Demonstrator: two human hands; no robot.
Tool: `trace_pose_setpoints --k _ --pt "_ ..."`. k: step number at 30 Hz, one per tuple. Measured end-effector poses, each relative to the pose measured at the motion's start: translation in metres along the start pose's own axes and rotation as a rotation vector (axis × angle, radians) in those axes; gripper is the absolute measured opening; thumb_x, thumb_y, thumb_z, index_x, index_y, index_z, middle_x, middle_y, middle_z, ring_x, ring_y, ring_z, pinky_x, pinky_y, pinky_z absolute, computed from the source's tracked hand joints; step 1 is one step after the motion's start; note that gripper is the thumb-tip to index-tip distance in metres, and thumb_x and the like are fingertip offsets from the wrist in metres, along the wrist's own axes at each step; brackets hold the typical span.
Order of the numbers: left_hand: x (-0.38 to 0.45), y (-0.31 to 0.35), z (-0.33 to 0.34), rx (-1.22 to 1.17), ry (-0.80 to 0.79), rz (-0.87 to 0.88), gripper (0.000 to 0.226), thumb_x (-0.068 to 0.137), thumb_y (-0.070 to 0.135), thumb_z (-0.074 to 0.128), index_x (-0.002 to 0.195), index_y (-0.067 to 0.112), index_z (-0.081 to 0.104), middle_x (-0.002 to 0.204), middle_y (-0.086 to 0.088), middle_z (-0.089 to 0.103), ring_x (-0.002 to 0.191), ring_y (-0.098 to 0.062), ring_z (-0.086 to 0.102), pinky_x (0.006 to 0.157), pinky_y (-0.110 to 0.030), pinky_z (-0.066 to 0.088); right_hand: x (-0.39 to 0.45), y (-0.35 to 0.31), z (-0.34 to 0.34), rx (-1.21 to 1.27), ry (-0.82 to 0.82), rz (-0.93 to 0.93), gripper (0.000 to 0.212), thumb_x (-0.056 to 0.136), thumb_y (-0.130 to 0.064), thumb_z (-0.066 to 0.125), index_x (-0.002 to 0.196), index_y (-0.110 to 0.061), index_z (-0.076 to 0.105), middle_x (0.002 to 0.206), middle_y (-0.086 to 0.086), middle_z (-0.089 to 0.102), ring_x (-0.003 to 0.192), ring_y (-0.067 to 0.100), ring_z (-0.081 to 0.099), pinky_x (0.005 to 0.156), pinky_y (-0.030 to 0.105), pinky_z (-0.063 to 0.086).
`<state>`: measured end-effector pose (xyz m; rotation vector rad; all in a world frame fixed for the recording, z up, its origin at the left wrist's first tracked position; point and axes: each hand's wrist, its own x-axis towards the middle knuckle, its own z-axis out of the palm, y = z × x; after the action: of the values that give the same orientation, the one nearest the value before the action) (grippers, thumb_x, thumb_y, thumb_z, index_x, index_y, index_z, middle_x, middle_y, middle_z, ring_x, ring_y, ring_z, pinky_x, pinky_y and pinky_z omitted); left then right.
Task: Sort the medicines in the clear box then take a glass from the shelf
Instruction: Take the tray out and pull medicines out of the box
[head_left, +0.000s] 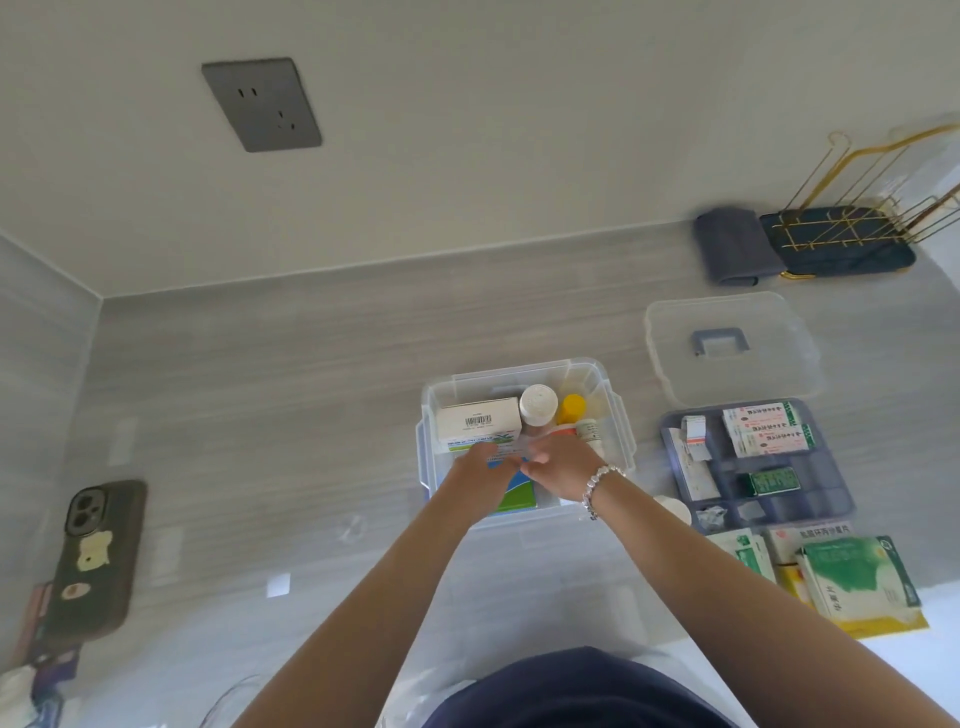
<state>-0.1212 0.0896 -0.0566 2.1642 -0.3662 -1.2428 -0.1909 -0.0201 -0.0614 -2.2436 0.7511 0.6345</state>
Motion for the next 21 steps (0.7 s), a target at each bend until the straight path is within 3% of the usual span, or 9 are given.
trace_pose_setpoints --k 2,5,7,8,10,12,14,17,21 --pt "0.003 -0.001 -0.001 -0.014 -0.006 -0.037 0.042 0.094 0.034 0.042 0.132 0.016 0.045 0.127 -0.011 0.053 0.107 -0.03 0.056 0.074 -0.027 0.042 0.008 0.001 0.001 -0.006 -0.061 0.083 0.028 0.094 -0.02 0.042 0.112 -0.005 0.057 0.114 0.019 0.063 0.105 0.03 0.059 0.087 0.033 0.046" --pt "0.001 -0.004 0.0 0.043 0.011 -0.01 0.041 0.097 0.031 0.038 0.135 0.017 0.043 0.134 -0.012 0.047 0.116 -0.029 0.051 0.087 -0.032 0.043 0.018 0.003 0.003 0.092 -0.1 0.191 0.018 0.091 -0.017 0.048 0.074 -0.014 0.052 0.094 0.013 0.063 0.087 0.024 0.062 0.085 0.033 0.053" --pt "-0.005 -0.006 -0.001 0.008 0.073 0.061 0.037 0.096 0.029 0.039 0.131 0.017 0.047 0.135 -0.009 0.049 0.118 -0.025 0.05 0.094 -0.034 0.042 0.023 0.0 0.002 0.128 -0.085 0.226 0.027 0.09 -0.015 0.052 0.064 -0.018 0.043 0.075 0.005 0.056 0.066 0.015 0.058 0.064 0.024 0.055" --pt "-0.01 -0.007 -0.002 -0.041 0.104 0.102 0.034 0.096 0.028 0.04 0.127 0.017 0.05 0.132 -0.007 0.053 0.116 -0.022 0.052 0.094 -0.034 0.043 0.024 -0.001 0.002 0.126 -0.101 0.223 0.03 0.09 -0.018 0.051 0.062 -0.019 0.041 0.068 -0.001 0.052 0.059 0.009 0.054 0.053 0.017 0.047" --pt "-0.019 -0.008 -0.005 -0.16 0.144 0.16 0.026 0.096 0.023 0.041 0.116 0.02 0.056 0.124 -0.003 0.059 0.109 -0.016 0.056 0.094 -0.031 0.045 0.027 -0.003 0.003 0.193 -0.125 0.27 0.033 0.092 -0.025 0.049 0.06 -0.018 0.04 0.06 -0.005 0.051 0.052 0.003 0.052 0.047 0.012 0.039" --pt "-0.025 -0.01 -0.008 -0.289 0.138 0.183 0.02 0.095 0.017 0.043 0.097 0.029 0.059 0.116 -0.002 0.06 0.106 -0.017 0.059 0.096 -0.036 0.048 0.03 -0.004 0.005 0.204 -0.141 0.251 0.028 0.091 -0.026 0.049 0.065 -0.016 0.046 0.066 0.0 0.058 0.059 0.012 0.06 0.062 0.021 0.052" --pt "-0.029 -0.012 -0.012 -0.366 0.131 0.204 0.026 0.095 0.013 0.043 0.084 0.033 0.056 0.113 -0.001 0.06 0.104 -0.018 0.061 0.093 -0.038 0.052 0.029 -0.005 0.004 0.182 -0.139 0.203 0.022 0.089 -0.023 0.05 0.069 -0.015 0.053 0.076 0.007 0.061 0.071 0.02 0.063 0.073 0.031 0.054" --pt "-0.031 -0.015 -0.015 -0.476 0.131 0.211 0.021 0.096 0.013 0.043 0.091 0.027 0.058 0.109 -0.001 0.062 0.097 -0.009 0.065 0.077 -0.022 0.056 0.026 -0.005 0.002 0.298 -0.04 0.181 0.016 0.083 -0.019 0.059 0.082 -0.005 0.067 0.065 0.002 0.061 0.063 0.017 0.059 0.059 0.021 0.051" --pt "-0.03 -0.017 -0.015 -0.487 0.169 0.224 0.016 0.097 0.017 0.044 0.102 0.023 0.057 0.109 -0.004 0.064 0.088 -0.004 0.068 0.068 -0.017 0.055 0.014 -0.003 -0.004 0.445 -0.049 0.138 0.01 0.083 -0.014 0.063 0.089 -0.008 0.069 0.068 -0.001 0.063 0.061 0.011 0.059 0.057 0.015 0.051"
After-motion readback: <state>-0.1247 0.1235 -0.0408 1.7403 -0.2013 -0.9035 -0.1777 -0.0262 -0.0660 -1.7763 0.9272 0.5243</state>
